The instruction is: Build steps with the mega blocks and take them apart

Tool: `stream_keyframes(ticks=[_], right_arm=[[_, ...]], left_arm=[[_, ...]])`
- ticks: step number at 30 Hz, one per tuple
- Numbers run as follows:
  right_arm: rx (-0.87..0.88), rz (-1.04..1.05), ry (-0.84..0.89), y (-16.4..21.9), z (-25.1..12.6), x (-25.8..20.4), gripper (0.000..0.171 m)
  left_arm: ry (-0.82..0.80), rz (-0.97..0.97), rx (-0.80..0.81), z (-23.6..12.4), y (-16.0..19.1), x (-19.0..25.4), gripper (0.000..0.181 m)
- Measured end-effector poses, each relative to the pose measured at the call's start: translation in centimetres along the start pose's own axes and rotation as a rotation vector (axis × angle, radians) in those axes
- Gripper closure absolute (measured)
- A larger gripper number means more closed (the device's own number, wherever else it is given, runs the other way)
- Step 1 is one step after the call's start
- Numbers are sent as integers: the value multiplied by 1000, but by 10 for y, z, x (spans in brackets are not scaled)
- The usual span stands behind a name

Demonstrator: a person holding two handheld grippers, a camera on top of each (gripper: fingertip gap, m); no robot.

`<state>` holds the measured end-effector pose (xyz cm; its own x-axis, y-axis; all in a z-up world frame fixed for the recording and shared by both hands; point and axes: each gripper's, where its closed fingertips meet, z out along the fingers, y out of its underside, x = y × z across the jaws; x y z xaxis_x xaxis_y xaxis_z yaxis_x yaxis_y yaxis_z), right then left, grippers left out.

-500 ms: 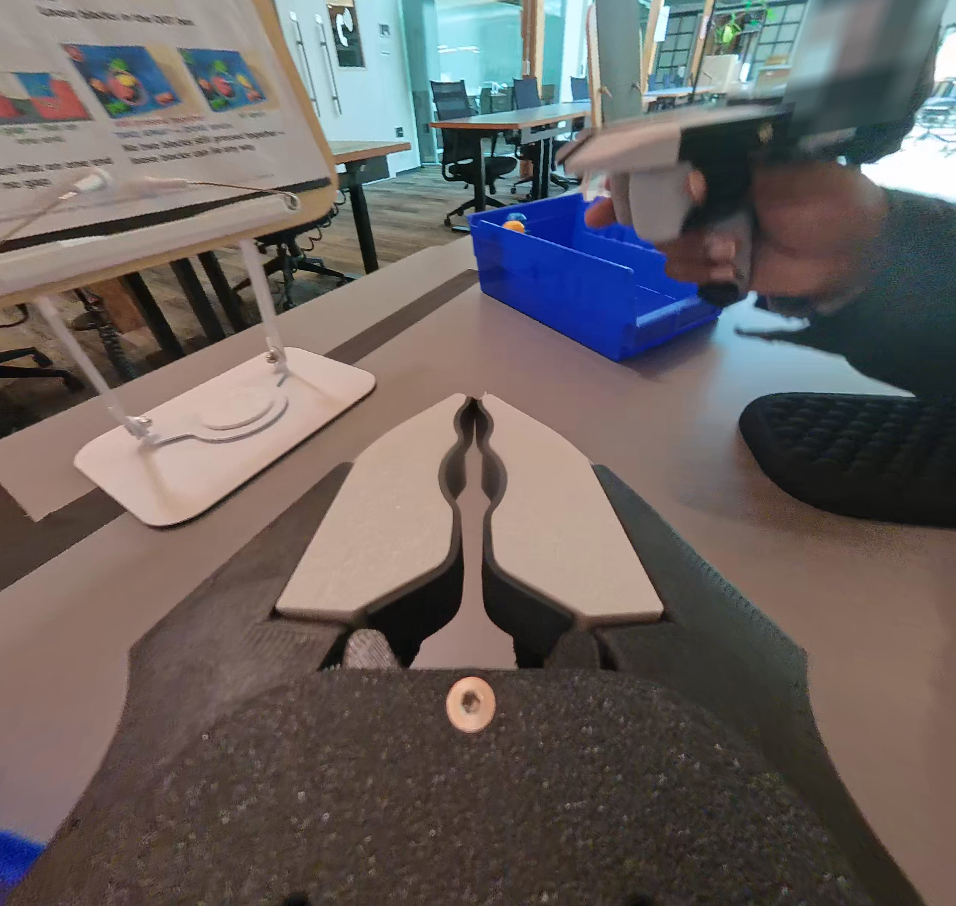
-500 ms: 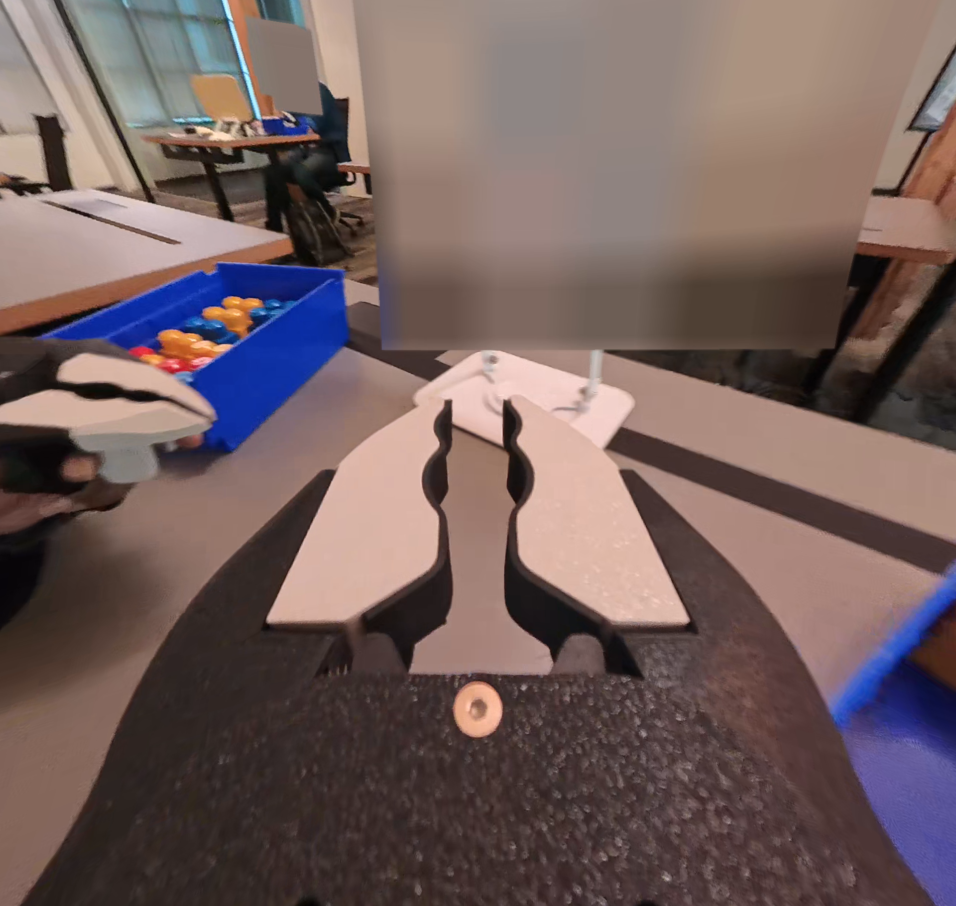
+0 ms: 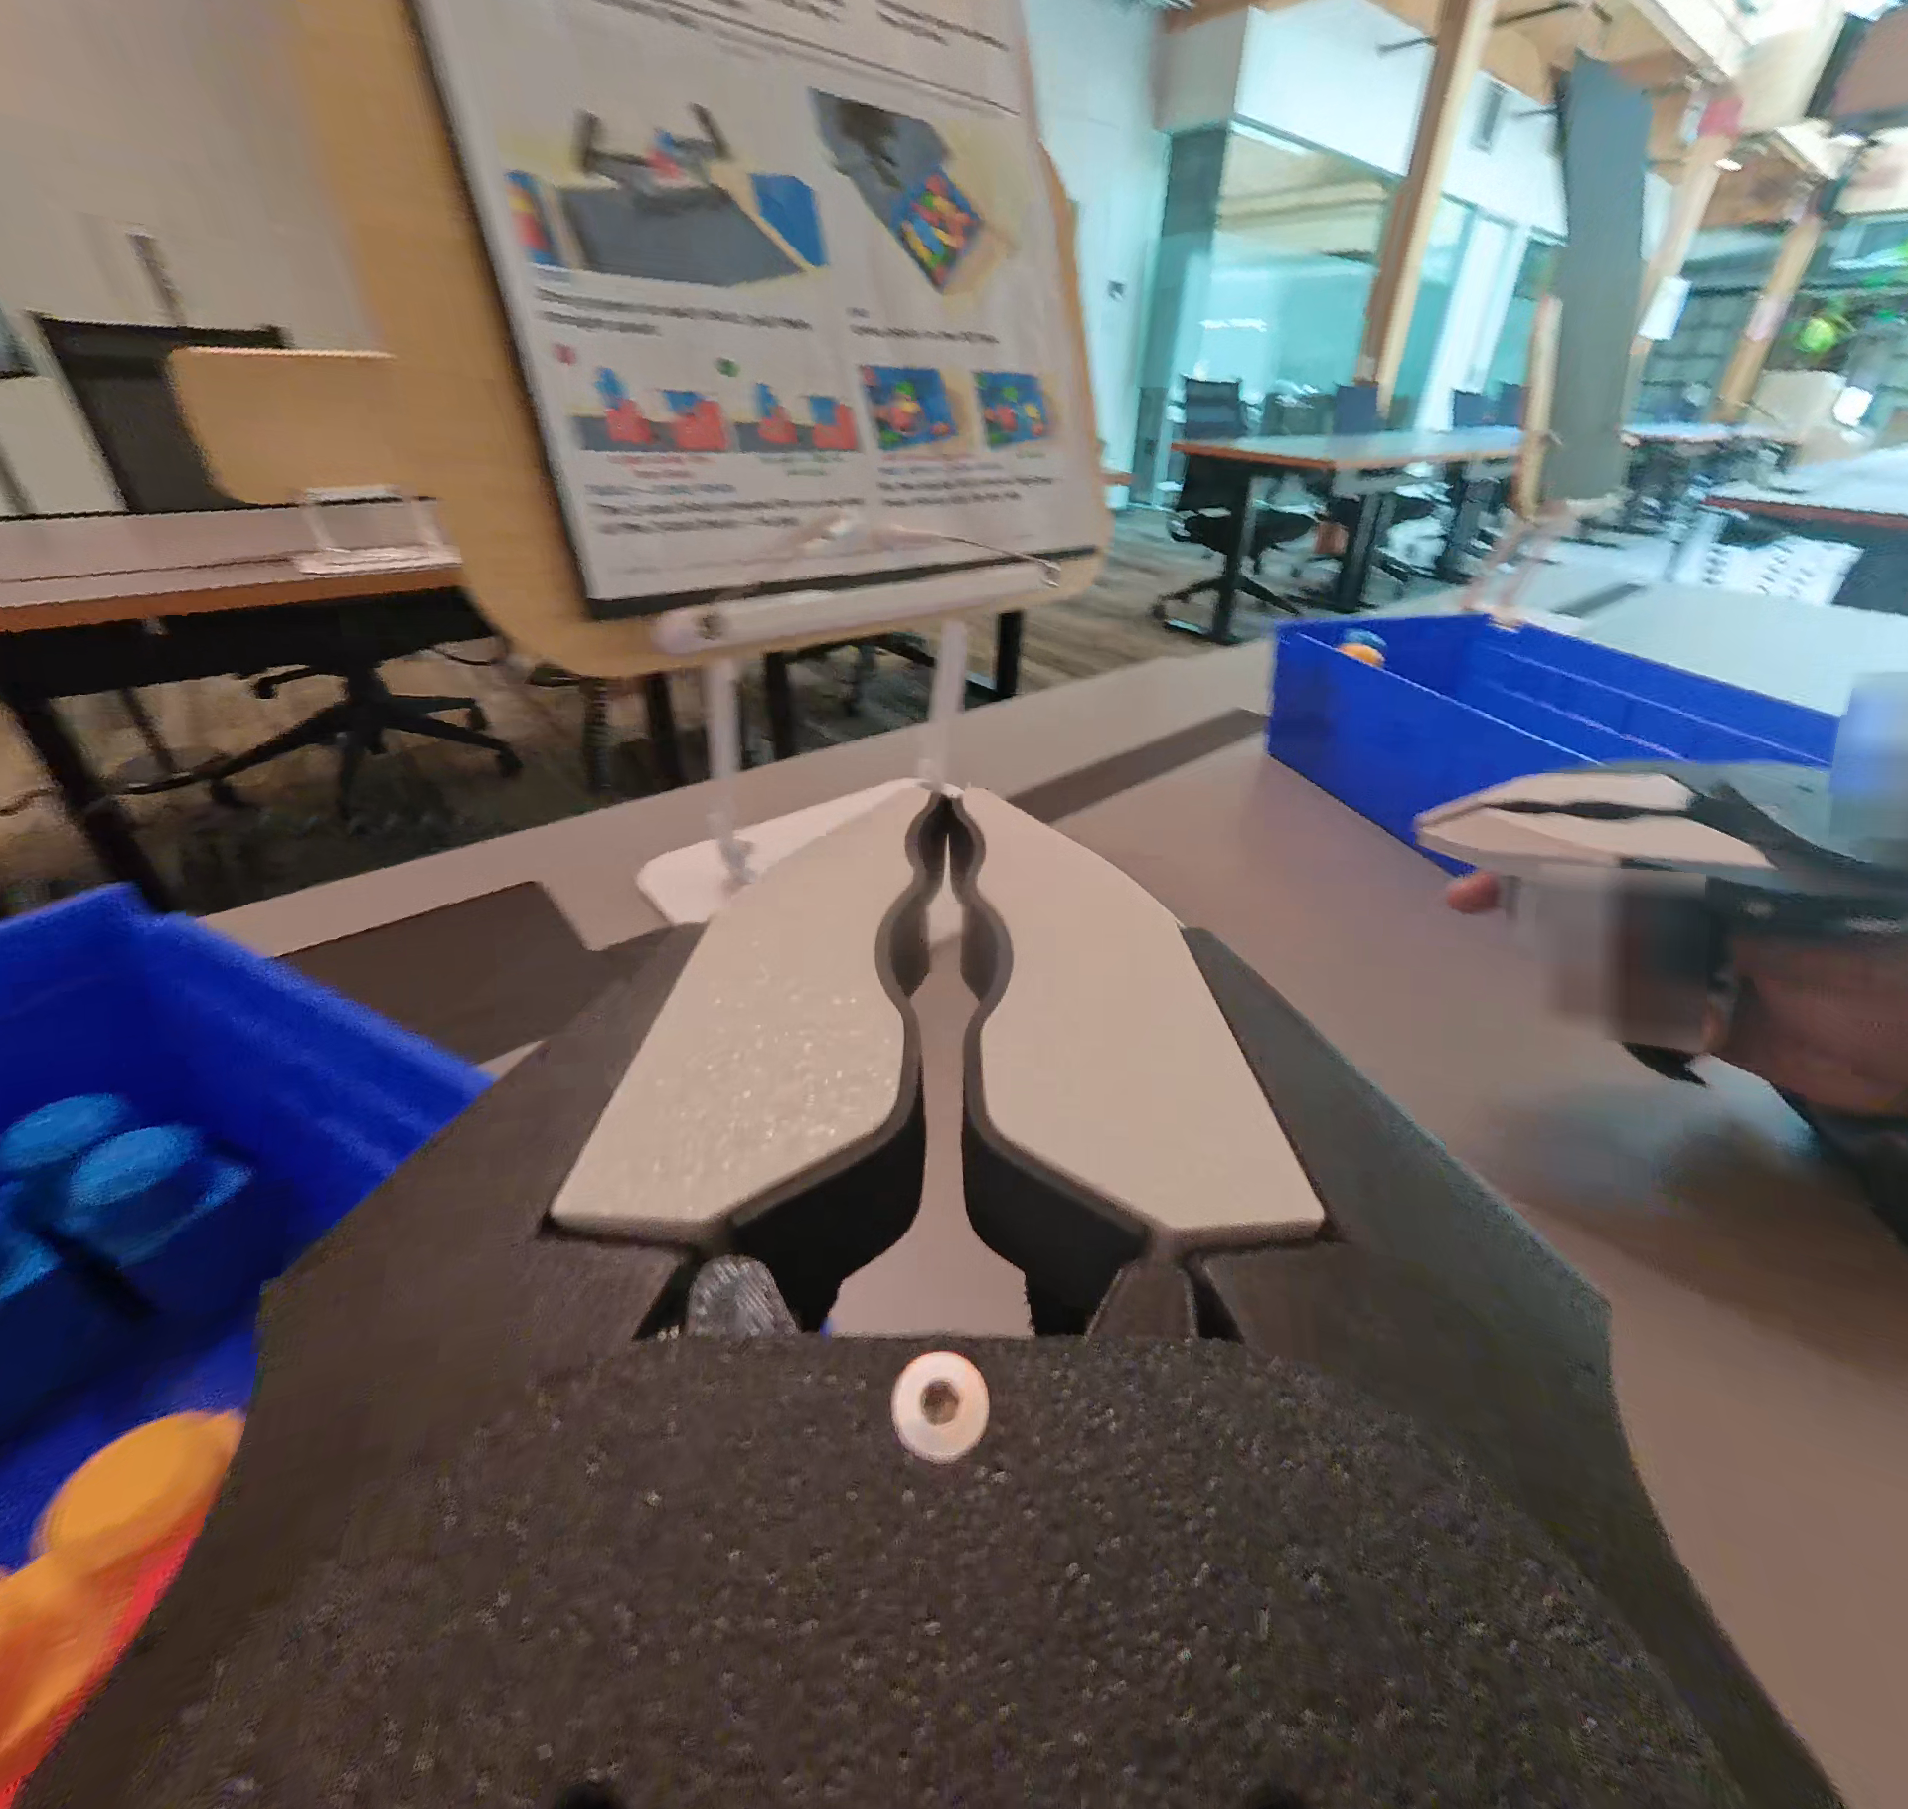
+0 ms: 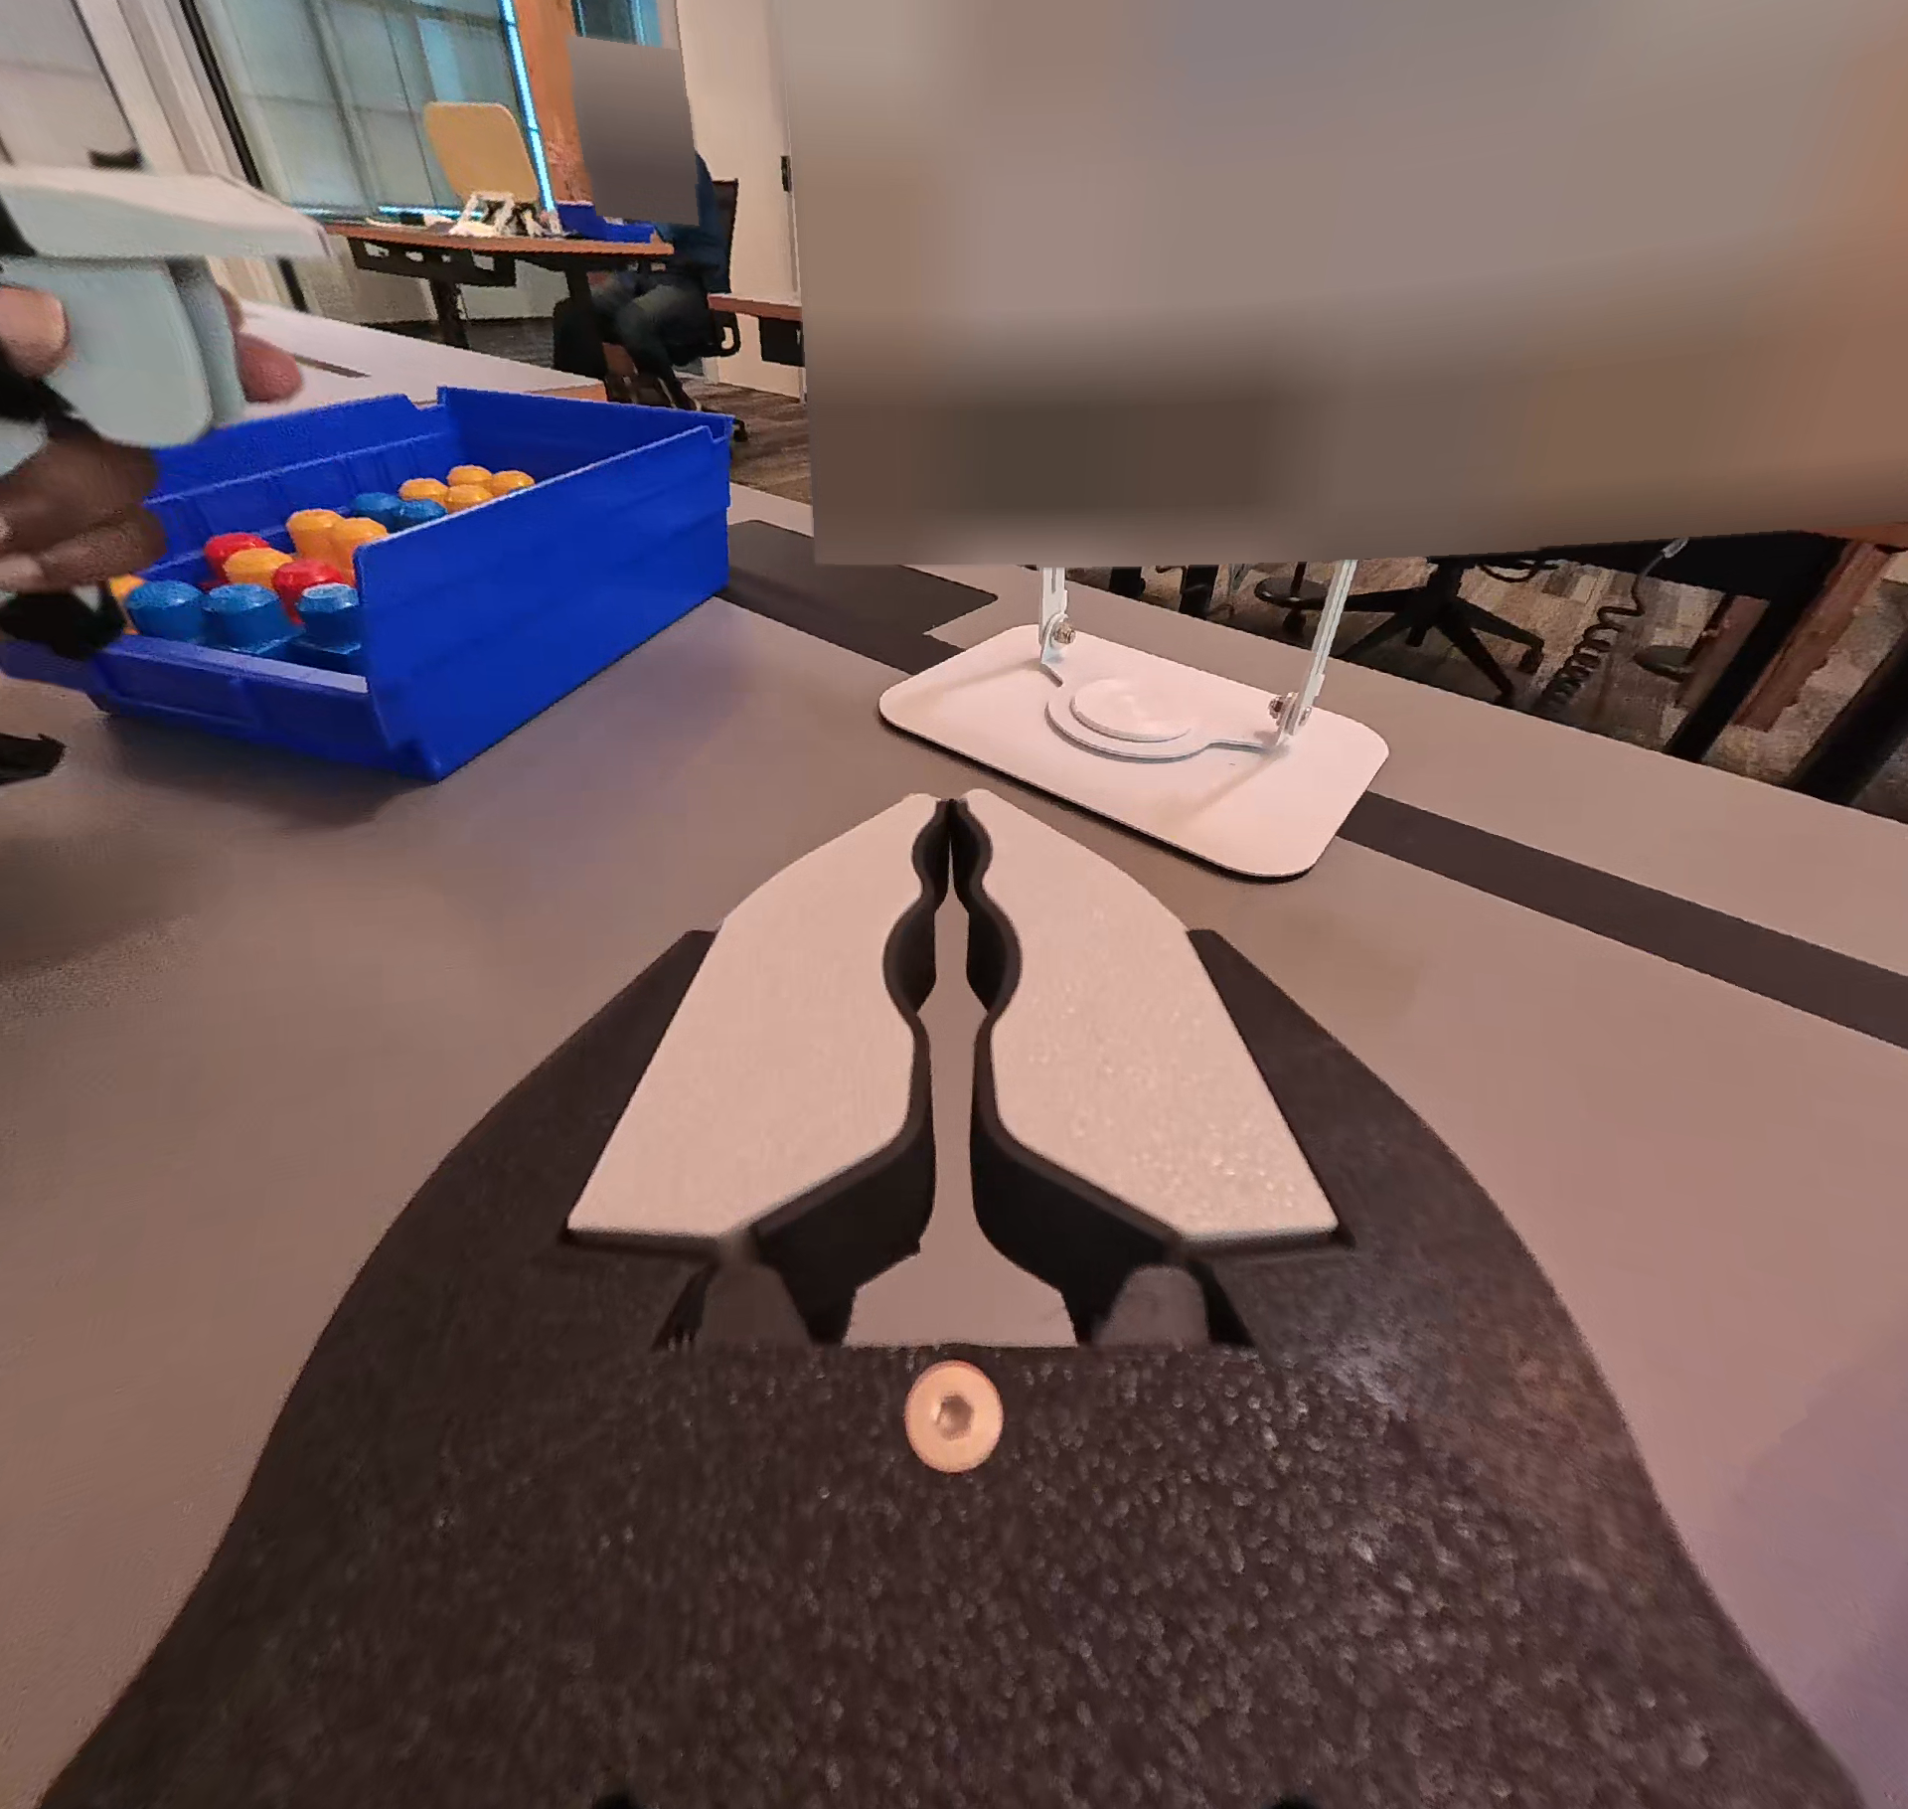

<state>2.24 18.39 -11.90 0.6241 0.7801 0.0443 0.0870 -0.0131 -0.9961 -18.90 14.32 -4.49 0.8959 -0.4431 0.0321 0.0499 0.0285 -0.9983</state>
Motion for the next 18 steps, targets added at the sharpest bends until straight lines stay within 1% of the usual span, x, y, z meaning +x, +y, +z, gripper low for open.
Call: stream_keyframes(ticks=[4, 6, 8, 11, 14, 18], right_arm=[[-19, 3, 10, 3, 1, 3, 171], [-24, 1, 10, 5, 1, 3, 171], [-30, -5, 7, 6, 1, 2, 171], [-41, -7, -6, 8, 2, -1, 171], [-60, -1, -36, 12, 3, -5, 171], [-82, -8, -83, 16, 5, -13, 171]], left_arm=[[-218, -36, 32, -18, -13, -65, 181], [-343, -52, 1, -26, -10, -101, 181], [-447, -49, -98, -30, -1, -135, 181], [-518, -111, -332, -26, 27, -175, 170], [-520, -197, -512, -18, 55, -198, 157], [-536, -241, -694, -10, 89, -216, 153]])
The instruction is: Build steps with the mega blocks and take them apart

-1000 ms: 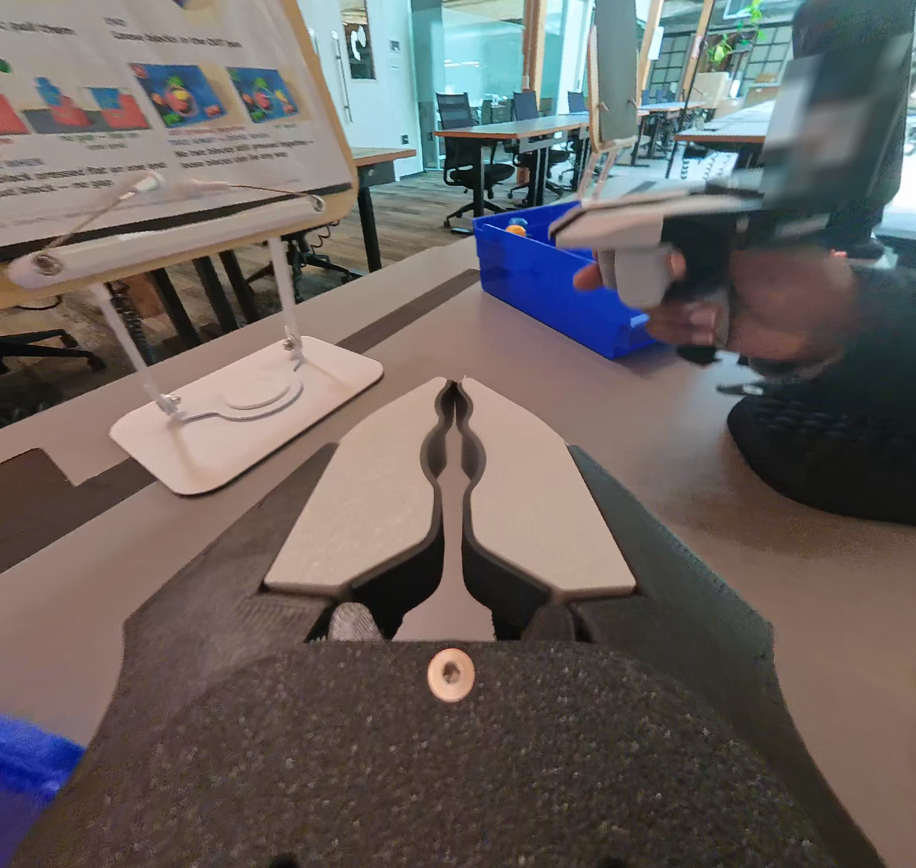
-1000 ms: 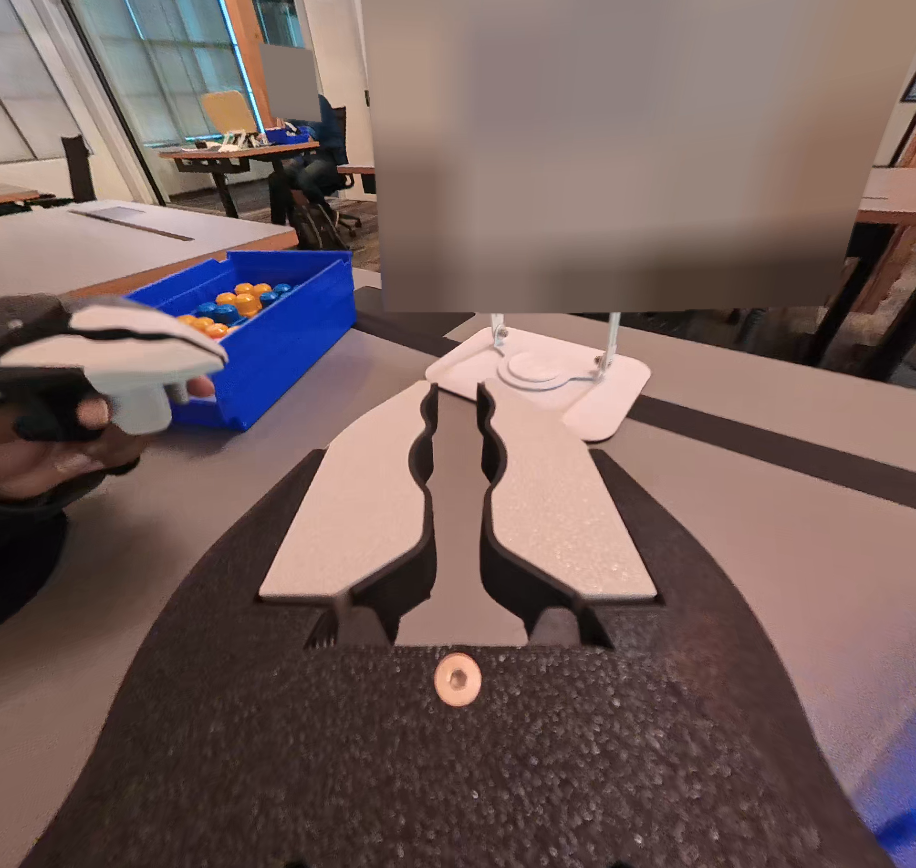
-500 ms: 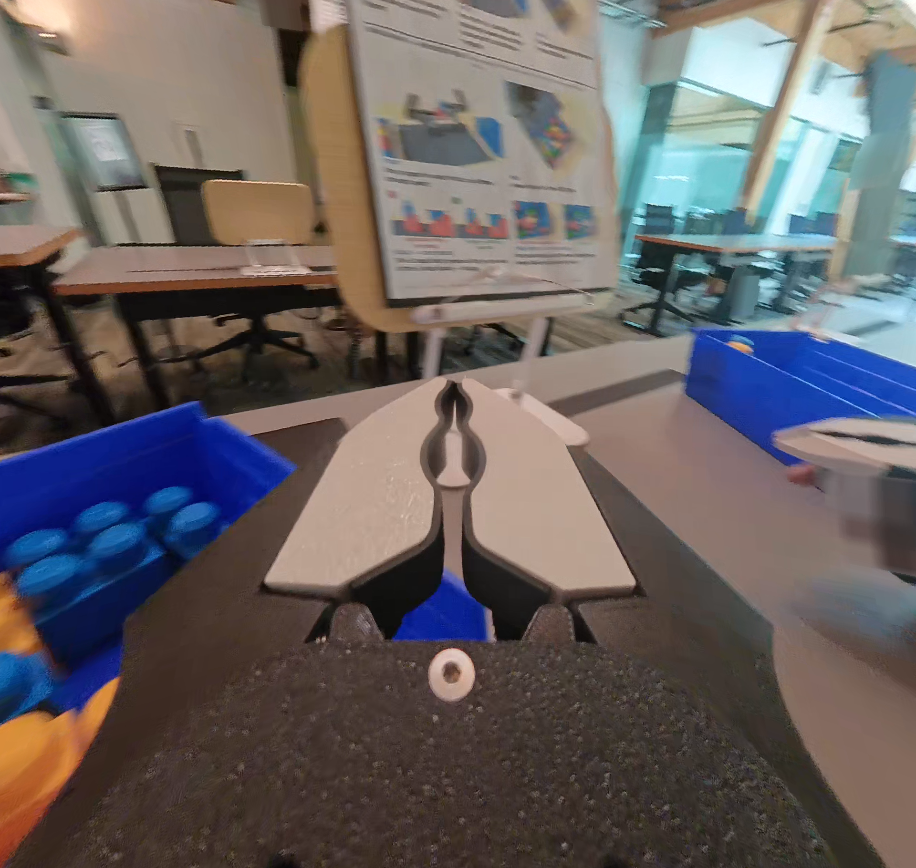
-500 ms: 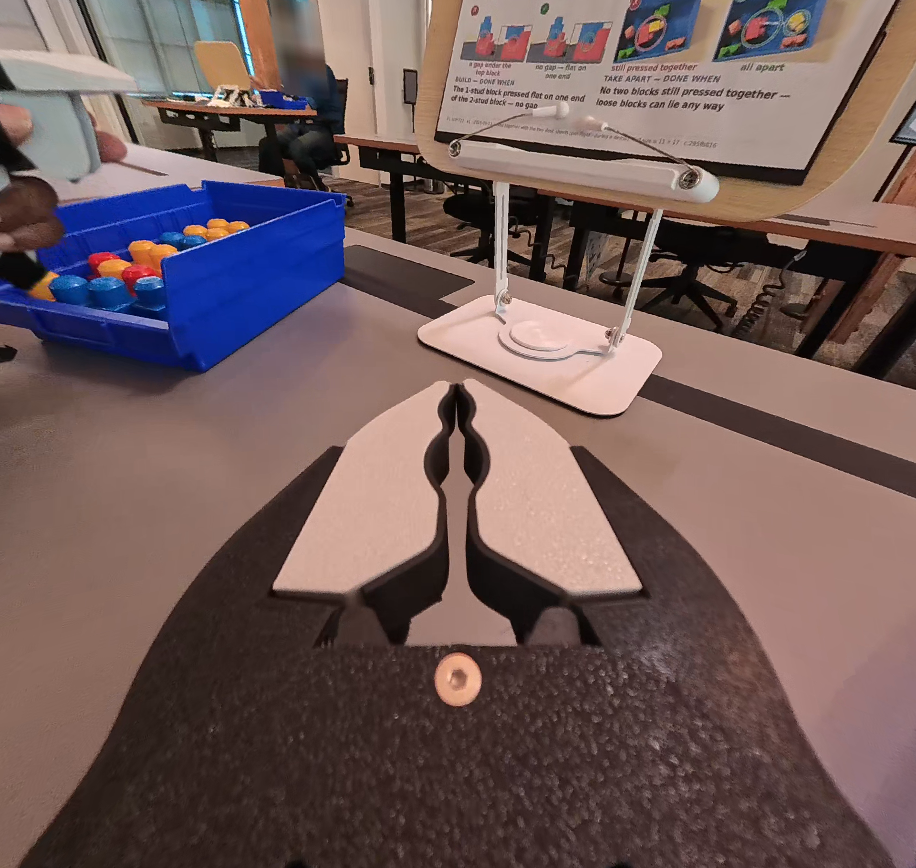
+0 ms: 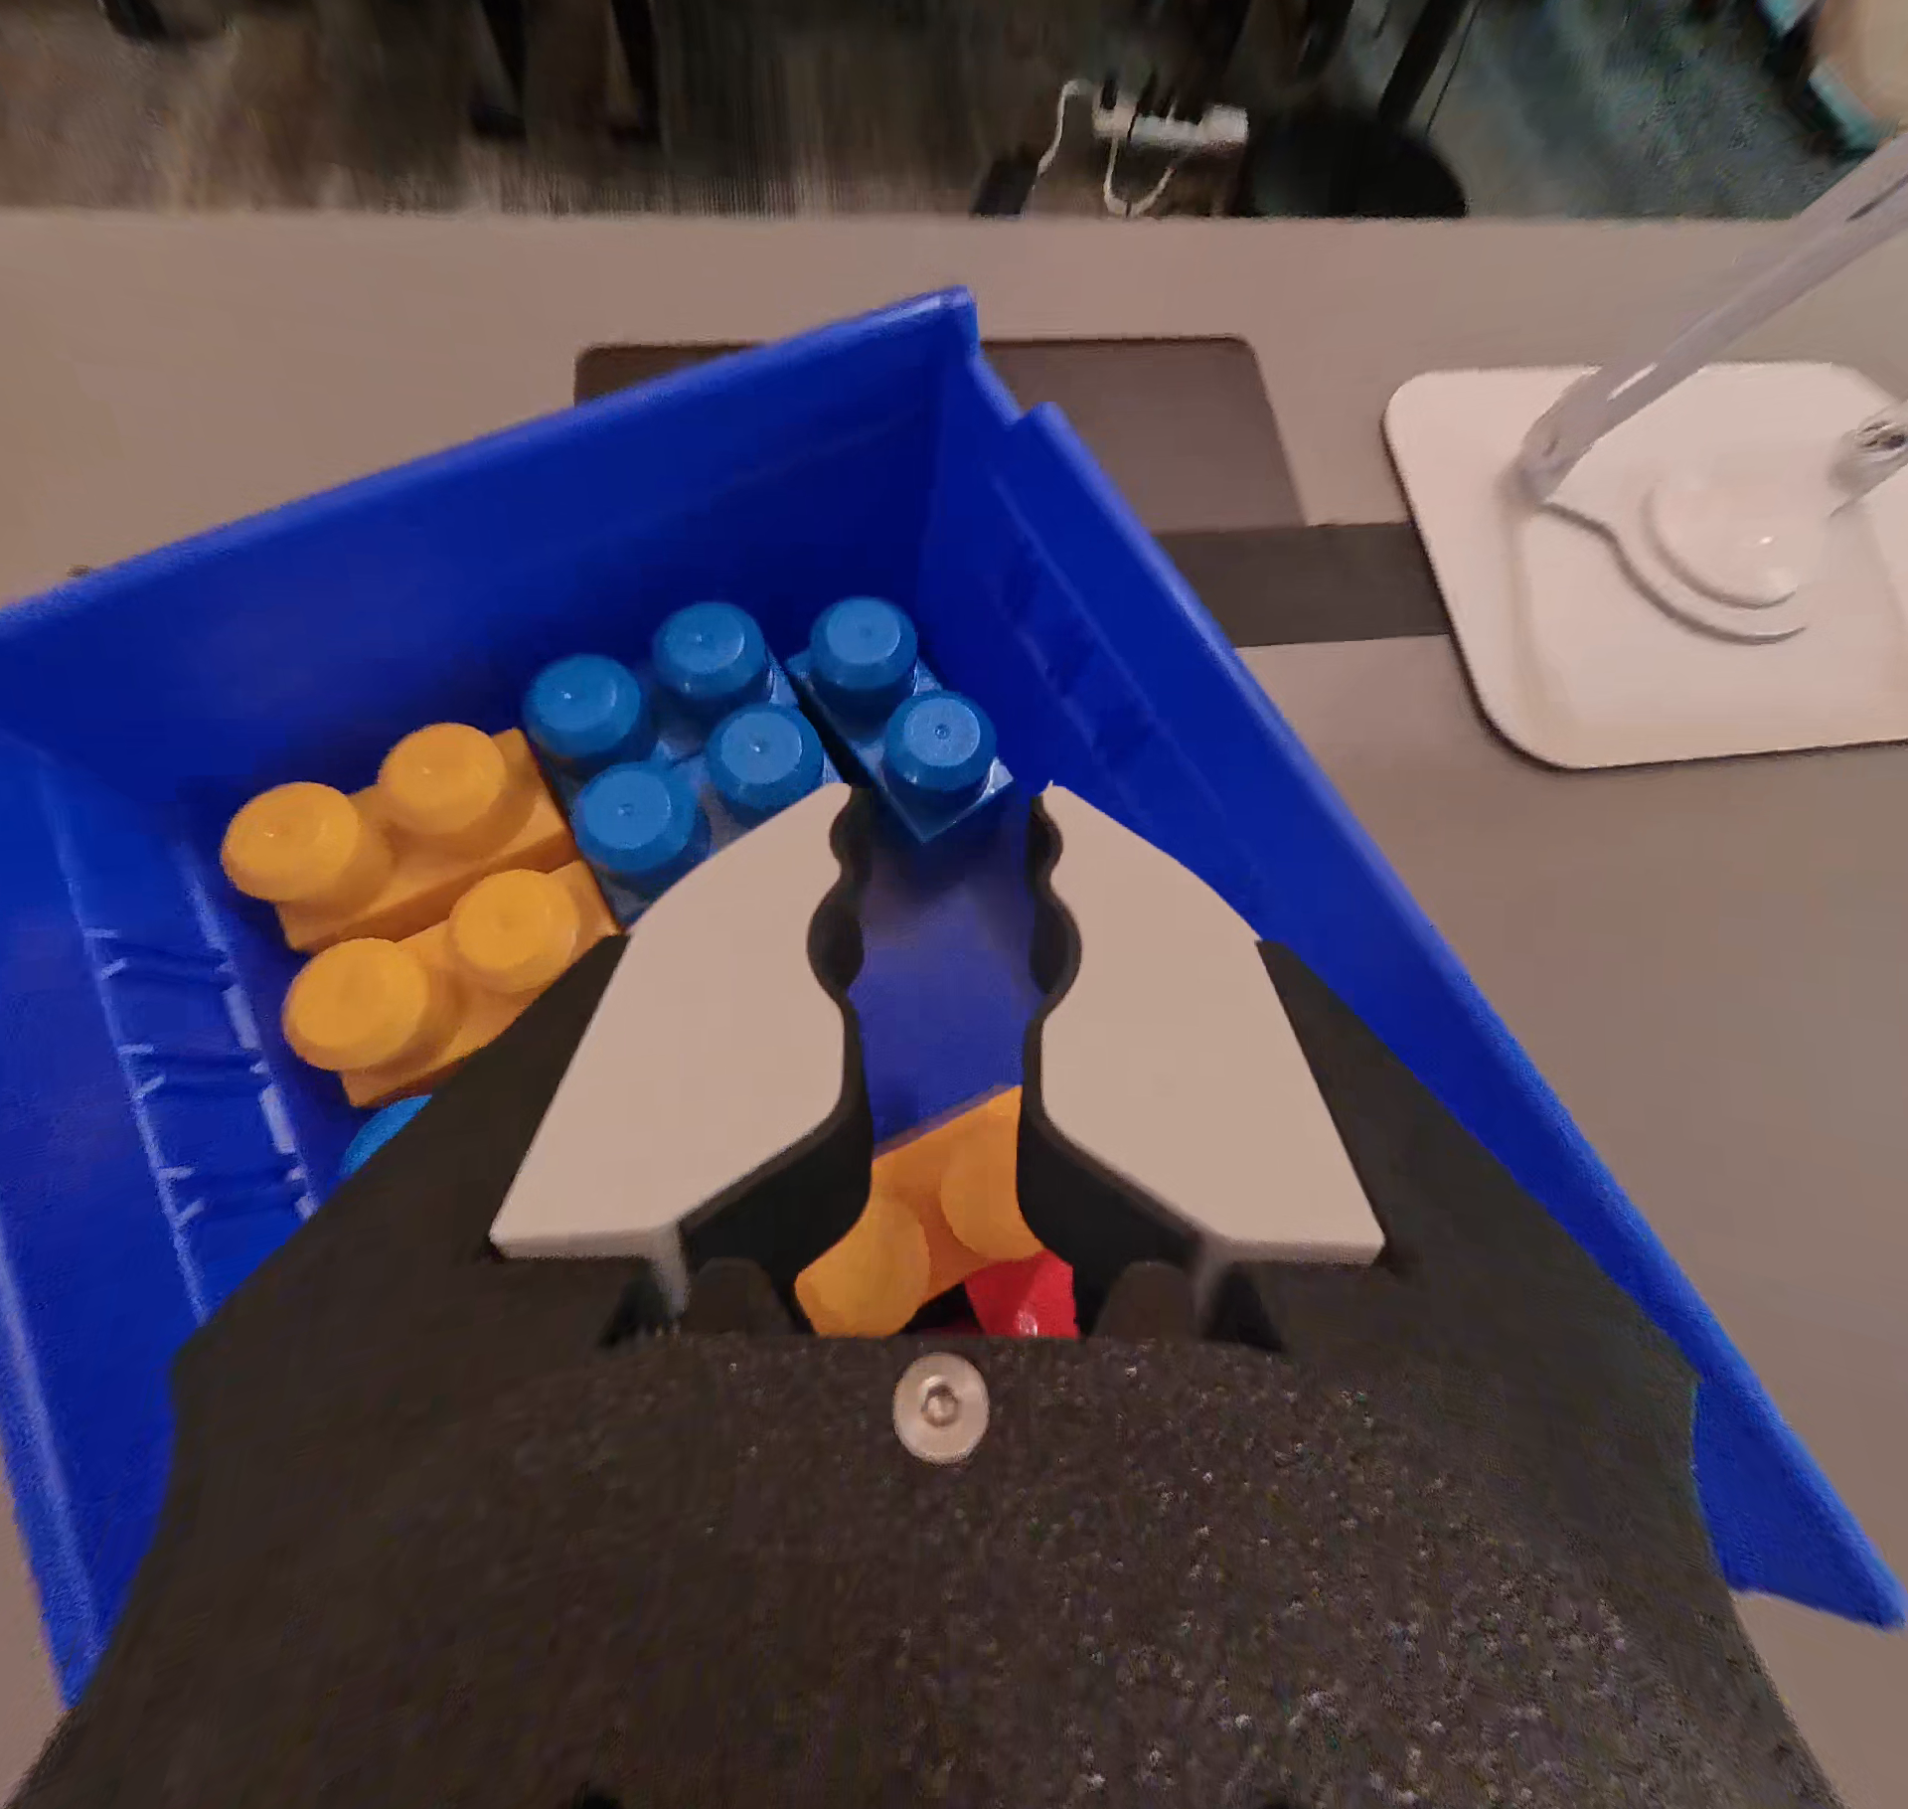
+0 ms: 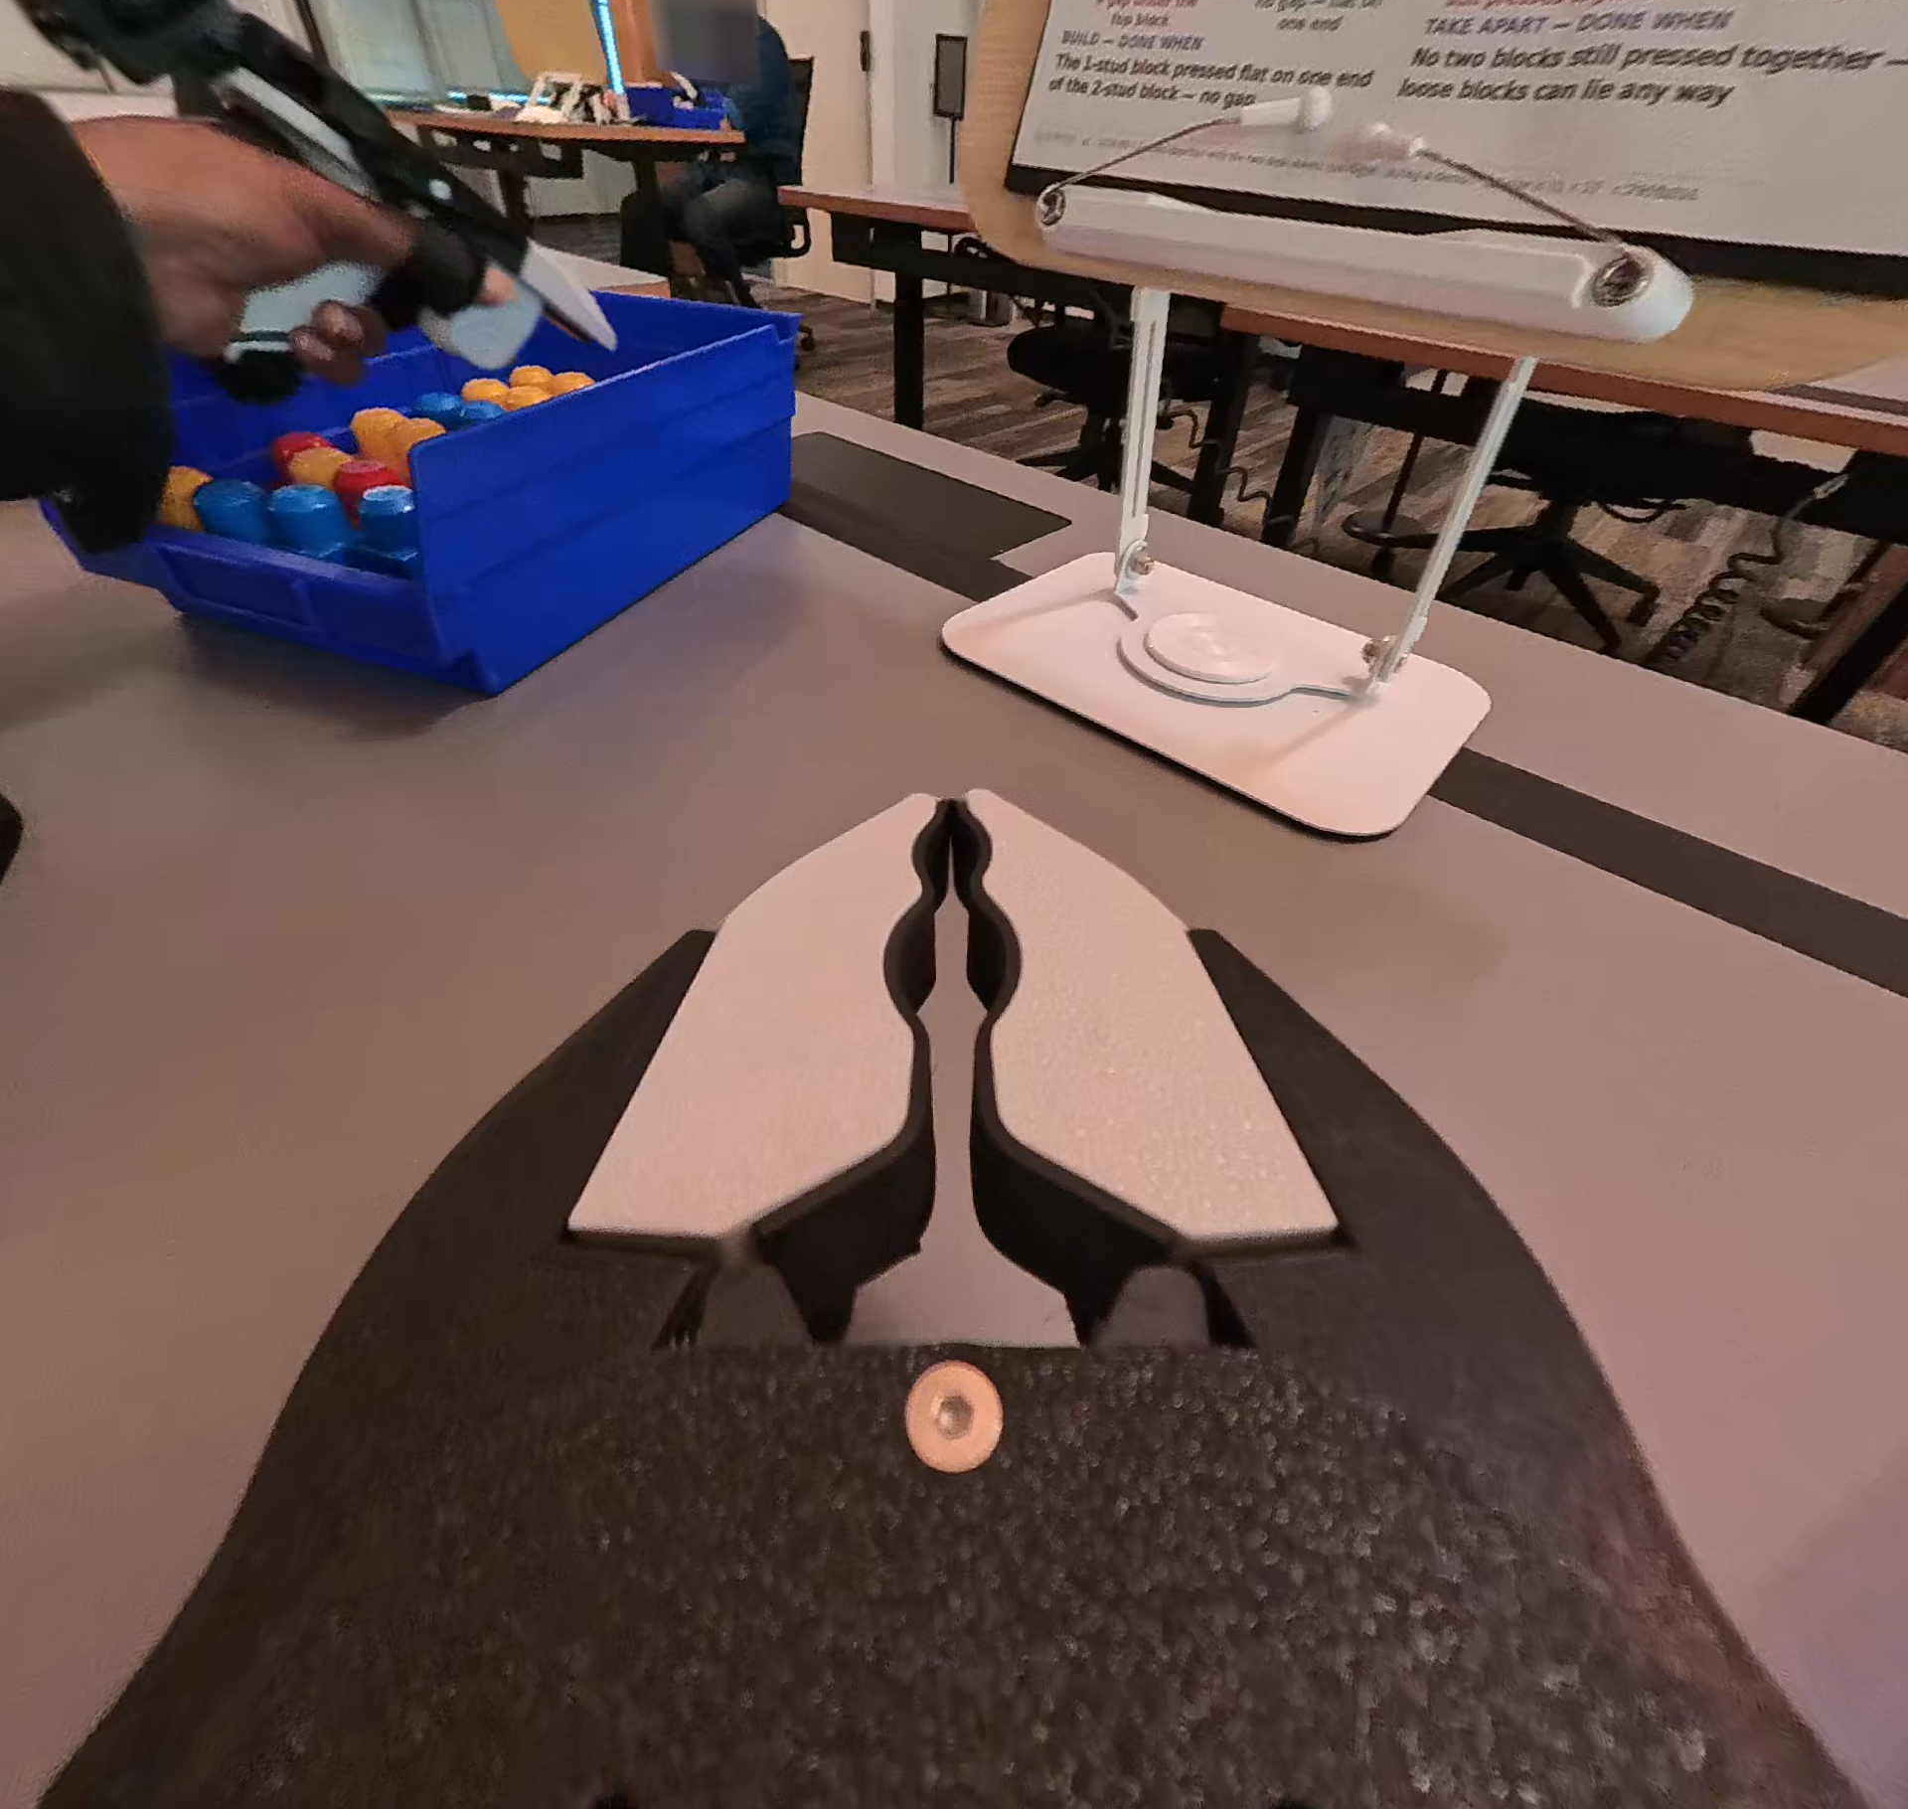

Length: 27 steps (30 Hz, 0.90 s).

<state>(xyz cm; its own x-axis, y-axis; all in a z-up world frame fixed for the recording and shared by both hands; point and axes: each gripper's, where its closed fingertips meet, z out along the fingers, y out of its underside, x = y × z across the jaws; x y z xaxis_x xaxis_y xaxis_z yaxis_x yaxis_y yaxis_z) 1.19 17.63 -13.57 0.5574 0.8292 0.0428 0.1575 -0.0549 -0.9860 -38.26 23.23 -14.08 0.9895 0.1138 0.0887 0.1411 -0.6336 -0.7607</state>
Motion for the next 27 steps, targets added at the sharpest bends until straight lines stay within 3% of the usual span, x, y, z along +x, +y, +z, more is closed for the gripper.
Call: stream_keyframes(ticks=[7, 17, 22, 27], right_arm=[[-16, -9, -44, 2, 1, -8, 171], [-29, -6, -69, 4, 1, -11, 171], [-27, -12, -71, 3, -1, -11, 171], [-24, -13, -69, 2, -1, -10, 171]], left_arm=[[-48, 5, -157, 38, 16, 0, 148], [-113, 19, -203, 61, 21, 0, 152], [-109, 90, -172, 49, 14, 1, 152], [-61, 179, -19, 7, -19, 12, 152]])
